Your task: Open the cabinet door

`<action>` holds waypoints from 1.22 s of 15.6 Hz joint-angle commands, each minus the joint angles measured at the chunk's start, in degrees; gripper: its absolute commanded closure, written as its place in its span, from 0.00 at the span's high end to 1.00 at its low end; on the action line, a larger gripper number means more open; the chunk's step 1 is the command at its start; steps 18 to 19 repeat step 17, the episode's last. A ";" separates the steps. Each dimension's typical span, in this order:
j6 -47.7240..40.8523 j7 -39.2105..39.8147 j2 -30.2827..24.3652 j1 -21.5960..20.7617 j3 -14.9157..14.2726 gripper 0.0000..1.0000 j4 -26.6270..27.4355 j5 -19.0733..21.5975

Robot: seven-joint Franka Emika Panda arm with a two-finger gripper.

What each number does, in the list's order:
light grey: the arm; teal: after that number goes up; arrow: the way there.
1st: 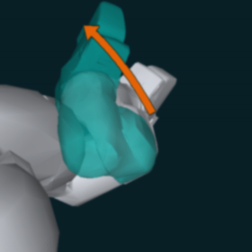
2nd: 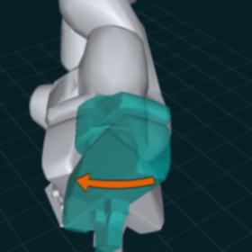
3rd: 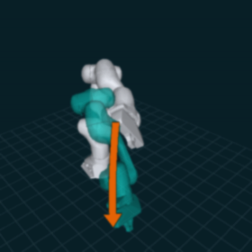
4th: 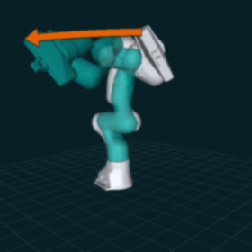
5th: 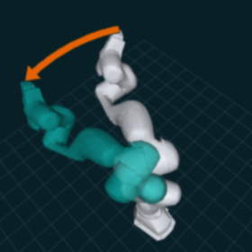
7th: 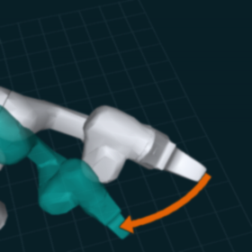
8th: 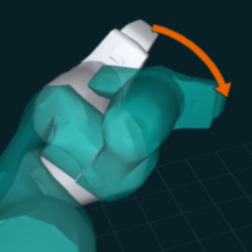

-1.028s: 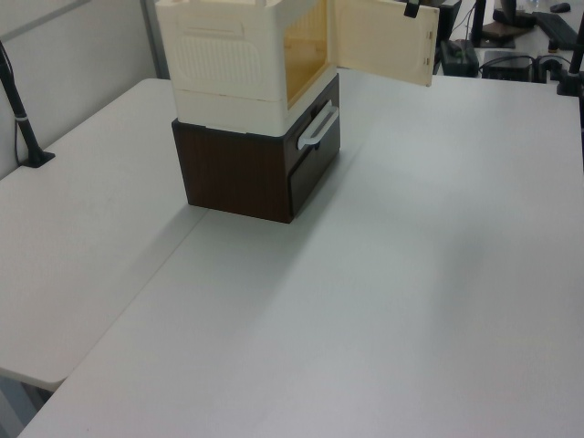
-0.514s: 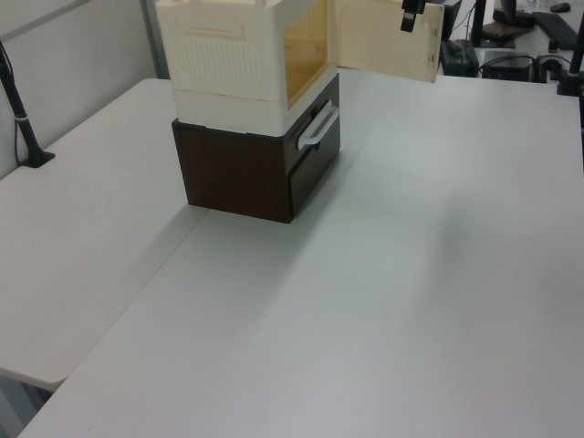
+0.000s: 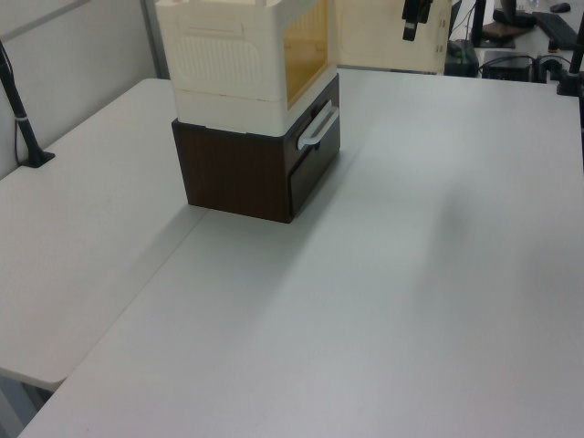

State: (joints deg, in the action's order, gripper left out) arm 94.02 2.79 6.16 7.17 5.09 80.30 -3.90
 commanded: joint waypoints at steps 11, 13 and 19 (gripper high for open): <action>-2.00 -2.43 -4.75 -7.77 -2.89 1.00 10.84 0.03; -1.30 -2.88 -4.84 -9.88 -4.38 1.00 11.54 -0.14; -0.85 -2.97 -4.67 -10.42 -5.53 1.00 11.37 -0.05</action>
